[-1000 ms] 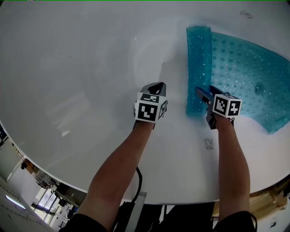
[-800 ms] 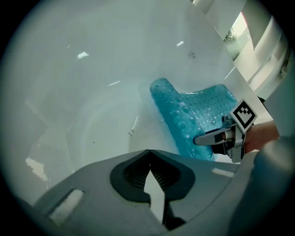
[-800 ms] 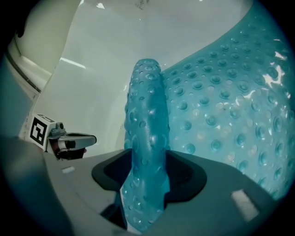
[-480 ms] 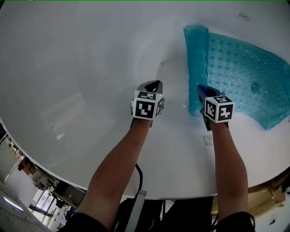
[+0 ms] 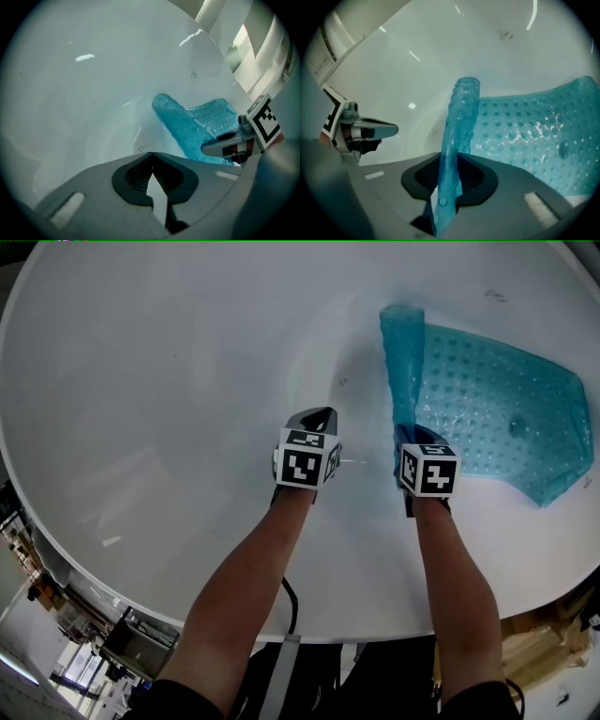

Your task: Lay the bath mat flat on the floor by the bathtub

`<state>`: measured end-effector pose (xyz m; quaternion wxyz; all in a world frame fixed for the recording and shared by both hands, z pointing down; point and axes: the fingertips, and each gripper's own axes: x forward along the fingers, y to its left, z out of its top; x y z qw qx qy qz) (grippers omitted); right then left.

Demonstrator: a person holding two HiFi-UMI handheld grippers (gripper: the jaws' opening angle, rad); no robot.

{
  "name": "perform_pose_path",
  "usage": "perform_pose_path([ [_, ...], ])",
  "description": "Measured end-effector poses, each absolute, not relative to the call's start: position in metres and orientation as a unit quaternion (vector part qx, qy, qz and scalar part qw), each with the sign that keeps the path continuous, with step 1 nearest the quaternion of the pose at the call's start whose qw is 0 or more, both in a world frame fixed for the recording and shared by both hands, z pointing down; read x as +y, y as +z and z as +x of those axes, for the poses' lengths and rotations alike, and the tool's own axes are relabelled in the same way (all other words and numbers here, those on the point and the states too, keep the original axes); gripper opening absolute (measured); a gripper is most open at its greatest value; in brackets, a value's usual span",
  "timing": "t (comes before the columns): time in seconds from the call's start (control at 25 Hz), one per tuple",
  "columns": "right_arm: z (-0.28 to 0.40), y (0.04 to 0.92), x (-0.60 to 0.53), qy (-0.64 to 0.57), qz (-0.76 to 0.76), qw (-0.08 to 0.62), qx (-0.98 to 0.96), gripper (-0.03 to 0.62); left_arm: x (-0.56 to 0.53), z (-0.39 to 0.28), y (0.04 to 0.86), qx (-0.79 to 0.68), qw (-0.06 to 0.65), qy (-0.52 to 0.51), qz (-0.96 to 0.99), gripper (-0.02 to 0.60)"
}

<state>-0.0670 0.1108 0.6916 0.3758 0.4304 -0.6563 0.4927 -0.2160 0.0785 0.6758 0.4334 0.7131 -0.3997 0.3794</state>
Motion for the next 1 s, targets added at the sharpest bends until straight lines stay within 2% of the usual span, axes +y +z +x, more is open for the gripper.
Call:
perform_pose_path([
  [0.24, -0.088, 0.707, 0.115, 0.487, 0.445, 0.388, -0.644, 0.1, 0.076, -0.234, 0.673, -0.402, 0.422, 0.374, 0.721, 0.005],
  [0.44, -0.116, 0.721, 0.121, 0.499, 0.441, 0.373, -0.646, 0.186, 0.079, -0.254, 0.683, -0.41, 0.426, 0.37, 0.717, 0.005],
  [0.48, -0.123, 0.722, 0.123, 0.501, 0.436, 0.369, -0.65, 0.18, 0.08, -0.256, 0.684, -0.411, 0.428, 0.369, 0.716, 0.005],
  [0.56, -0.14, 0.722, 0.129, 0.503, 0.422, 0.365, -0.66, 0.066, 0.084, -0.259, 0.687, -0.411, 0.43, 0.368, 0.715, 0.005],
  [0.72, -0.161, 0.717, 0.138, 0.502, 0.397, 0.365, -0.677, 0.071, 0.092, -0.264, 0.691, -0.412, 0.435, 0.373, 0.709, 0.005],
  [1.0, -0.126, 0.7, 0.119, 0.506, 0.413, 0.357, -0.668, 0.128, 0.091, -0.264, 0.686, -0.413, 0.437, 0.383, 0.701, 0.005],
])
